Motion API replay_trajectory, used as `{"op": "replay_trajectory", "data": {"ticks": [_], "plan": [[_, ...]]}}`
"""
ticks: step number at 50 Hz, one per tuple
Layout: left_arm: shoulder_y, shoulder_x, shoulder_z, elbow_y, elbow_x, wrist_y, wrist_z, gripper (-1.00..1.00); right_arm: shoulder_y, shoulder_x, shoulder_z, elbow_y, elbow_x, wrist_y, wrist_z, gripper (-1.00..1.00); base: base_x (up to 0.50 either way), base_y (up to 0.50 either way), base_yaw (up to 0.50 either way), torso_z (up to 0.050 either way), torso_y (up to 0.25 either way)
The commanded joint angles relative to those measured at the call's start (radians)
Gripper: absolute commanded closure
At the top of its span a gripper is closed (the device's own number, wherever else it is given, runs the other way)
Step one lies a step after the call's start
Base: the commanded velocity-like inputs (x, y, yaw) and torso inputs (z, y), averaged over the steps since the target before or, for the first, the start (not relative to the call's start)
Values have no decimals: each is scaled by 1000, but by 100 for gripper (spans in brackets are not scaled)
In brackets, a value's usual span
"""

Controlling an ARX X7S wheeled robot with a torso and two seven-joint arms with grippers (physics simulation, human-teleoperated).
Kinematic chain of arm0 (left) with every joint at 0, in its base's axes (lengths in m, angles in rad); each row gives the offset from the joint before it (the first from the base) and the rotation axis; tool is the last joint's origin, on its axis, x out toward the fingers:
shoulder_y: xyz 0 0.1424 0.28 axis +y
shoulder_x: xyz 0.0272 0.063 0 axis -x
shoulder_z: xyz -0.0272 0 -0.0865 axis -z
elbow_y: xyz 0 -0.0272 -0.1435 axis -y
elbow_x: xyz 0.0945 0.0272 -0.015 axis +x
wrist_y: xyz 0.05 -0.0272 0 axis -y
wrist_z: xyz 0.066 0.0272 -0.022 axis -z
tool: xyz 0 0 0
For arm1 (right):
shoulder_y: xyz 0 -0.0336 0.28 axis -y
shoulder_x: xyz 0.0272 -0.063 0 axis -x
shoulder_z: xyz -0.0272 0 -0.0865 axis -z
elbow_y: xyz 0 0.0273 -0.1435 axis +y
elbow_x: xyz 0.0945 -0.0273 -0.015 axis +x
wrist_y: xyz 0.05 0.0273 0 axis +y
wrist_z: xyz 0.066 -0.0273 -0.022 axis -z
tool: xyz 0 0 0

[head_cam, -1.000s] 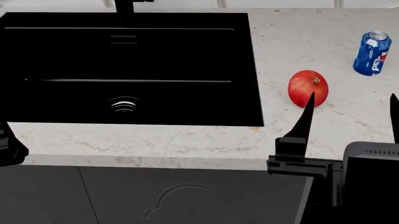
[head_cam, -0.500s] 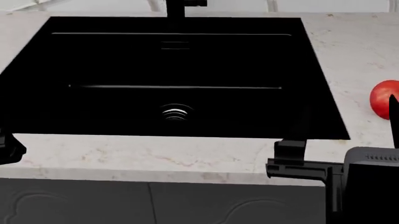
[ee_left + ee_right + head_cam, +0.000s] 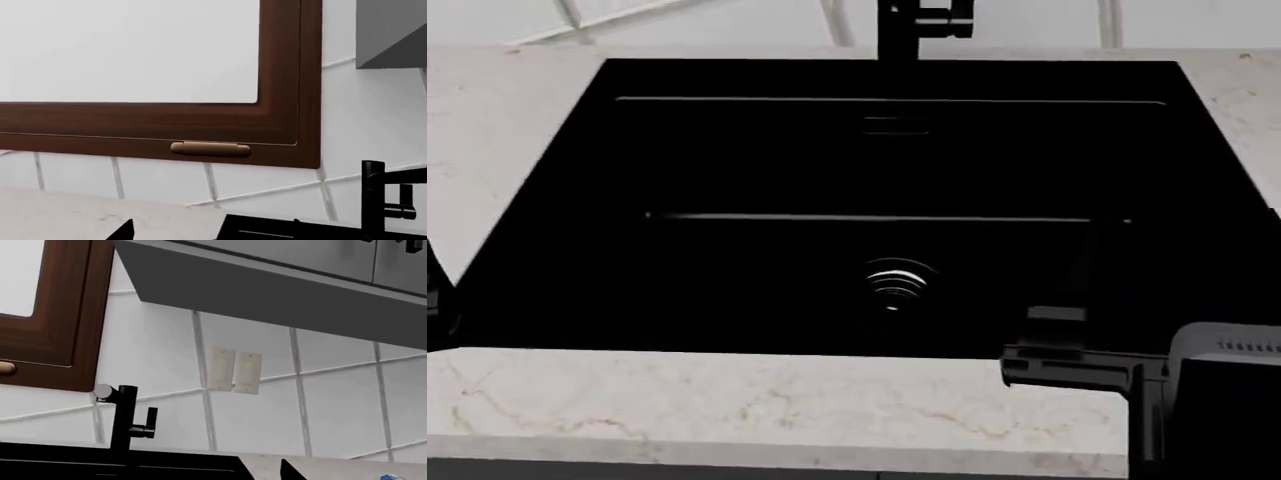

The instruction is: Turn the sink spout to the right.

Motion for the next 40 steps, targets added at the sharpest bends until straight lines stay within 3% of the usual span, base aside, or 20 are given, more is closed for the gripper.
{"op": "replay_trajectory", "data": {"ticks": [1,28,40], "plan": [[-2,-2,0,0,-7,0,-5,-100,-4,8,10,-1,0,2,7,-100,316,227,0,0,0],[0,-9,14,-8,-11,11,-13,-100,-57,-1,16,44,-3,-84,11,-100,298,58,0,0,0],[-7,-13,14,-4,-20,0,-20,-100,-24,7,17,15,19,-21,18,-100,166,-44,0,0,1]]}}
